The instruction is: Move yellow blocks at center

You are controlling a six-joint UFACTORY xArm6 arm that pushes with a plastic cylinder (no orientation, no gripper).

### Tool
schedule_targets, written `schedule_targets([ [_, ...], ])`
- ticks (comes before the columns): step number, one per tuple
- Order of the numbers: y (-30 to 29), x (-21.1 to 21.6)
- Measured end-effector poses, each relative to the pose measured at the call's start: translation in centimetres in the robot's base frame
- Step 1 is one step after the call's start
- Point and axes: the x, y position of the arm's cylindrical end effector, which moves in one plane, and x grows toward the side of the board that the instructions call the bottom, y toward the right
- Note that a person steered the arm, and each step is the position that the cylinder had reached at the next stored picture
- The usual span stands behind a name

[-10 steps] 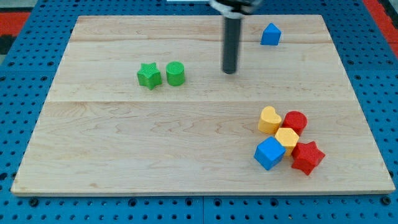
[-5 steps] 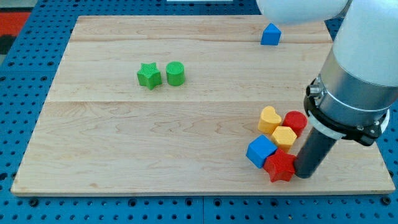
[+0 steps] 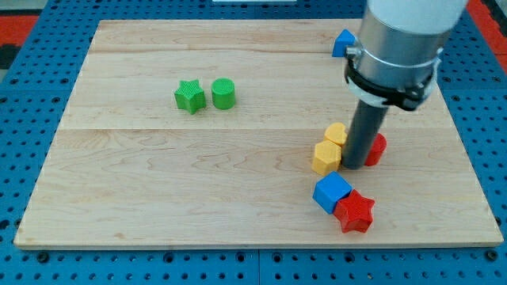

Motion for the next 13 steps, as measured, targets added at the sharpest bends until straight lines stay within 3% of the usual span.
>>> schedule_targets([
  [3, 0.6, -4.0],
  [6, -14.9, -6.8],
  [8, -9.4, -7.2],
  [13, -9.6, -7.7],
])
